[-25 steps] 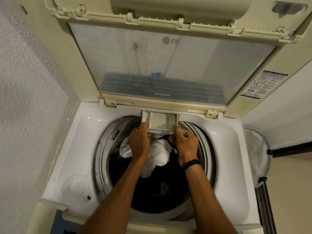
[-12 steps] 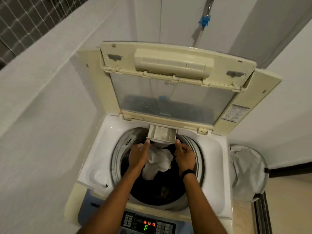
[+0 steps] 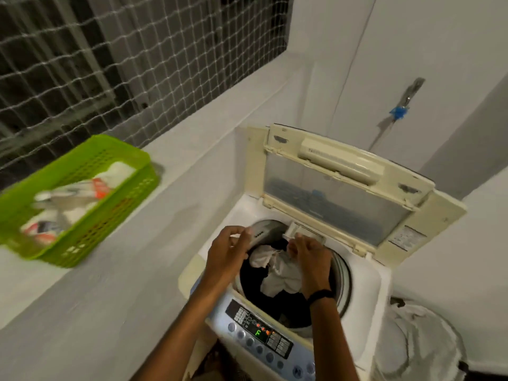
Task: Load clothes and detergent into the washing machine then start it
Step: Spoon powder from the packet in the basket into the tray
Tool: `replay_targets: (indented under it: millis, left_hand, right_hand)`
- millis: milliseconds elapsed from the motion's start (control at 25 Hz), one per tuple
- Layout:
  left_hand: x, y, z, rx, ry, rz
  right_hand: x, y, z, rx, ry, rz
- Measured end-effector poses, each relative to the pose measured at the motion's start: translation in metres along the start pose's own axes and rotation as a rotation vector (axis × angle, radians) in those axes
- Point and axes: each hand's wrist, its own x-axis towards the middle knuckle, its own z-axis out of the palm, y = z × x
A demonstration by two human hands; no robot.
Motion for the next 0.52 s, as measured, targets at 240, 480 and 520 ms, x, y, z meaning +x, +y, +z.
replay_targets:
  millis: [240,480,520]
  left_hand:
    - [-0.043,0.062,-0.114,-0.123,0.144,0.216]
    - [-0.052,0.072,-0.243,-0.137,0.534,0.347]
    - [-0.048,0.067,-0.263,-0.148,0.592,0.346]
  right_hand:
    - [-0.059,-0.083,0.078,0.102,-0.211,-0.039]
    - [-0.124,-0.139,0.189,0.037,-0.448,-0.156]
    - [-0.133,-0.143,0.207,-0.025,-0.477,-0.228]
